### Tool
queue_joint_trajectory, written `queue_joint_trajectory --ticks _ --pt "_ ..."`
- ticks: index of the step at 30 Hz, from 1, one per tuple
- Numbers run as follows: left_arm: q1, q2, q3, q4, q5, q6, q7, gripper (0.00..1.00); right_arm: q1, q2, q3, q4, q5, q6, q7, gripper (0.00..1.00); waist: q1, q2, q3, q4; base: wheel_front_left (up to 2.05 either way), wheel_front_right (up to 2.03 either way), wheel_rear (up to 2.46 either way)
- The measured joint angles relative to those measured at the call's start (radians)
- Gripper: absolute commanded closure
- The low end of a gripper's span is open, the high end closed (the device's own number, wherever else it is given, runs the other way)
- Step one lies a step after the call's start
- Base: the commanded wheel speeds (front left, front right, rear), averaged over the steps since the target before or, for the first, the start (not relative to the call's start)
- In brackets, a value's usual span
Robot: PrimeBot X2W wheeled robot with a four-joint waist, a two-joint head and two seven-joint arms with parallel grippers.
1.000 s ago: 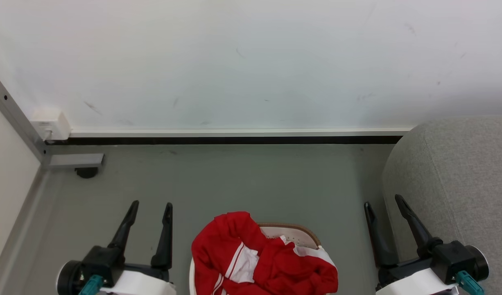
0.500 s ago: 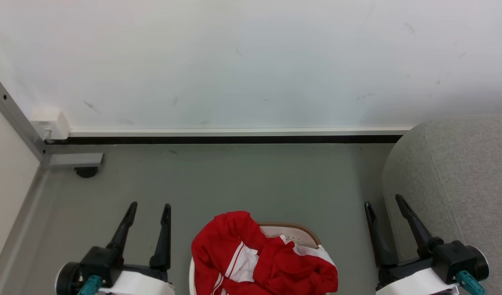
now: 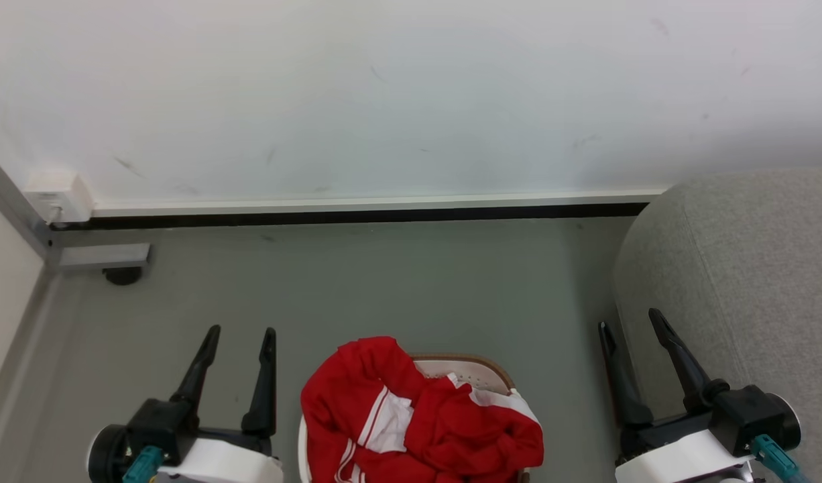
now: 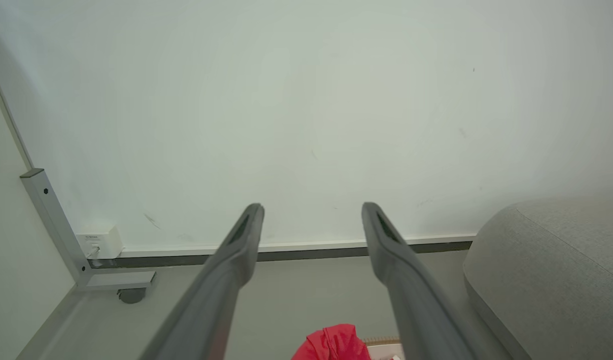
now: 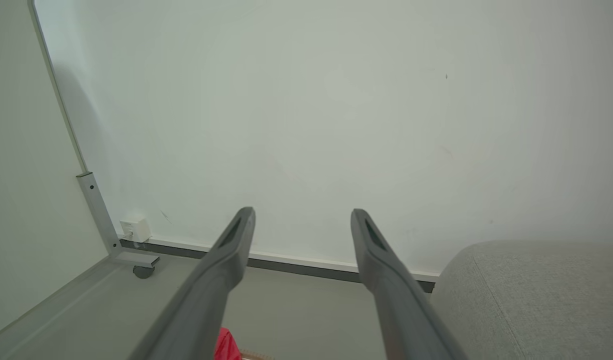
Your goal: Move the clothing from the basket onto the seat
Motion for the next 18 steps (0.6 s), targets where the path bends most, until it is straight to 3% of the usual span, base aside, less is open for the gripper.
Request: queue_joint_trajectory --ticks 18 --pt "-0.047 0.001 0.021 0.041 0.01 -0.011 0.0 0.0 -0.044 0.0 0.002 -0.03 0.027 0.0 0.0 0.0 0.0 0.0 0.099 -0.145 0.0 0.0 0.0"
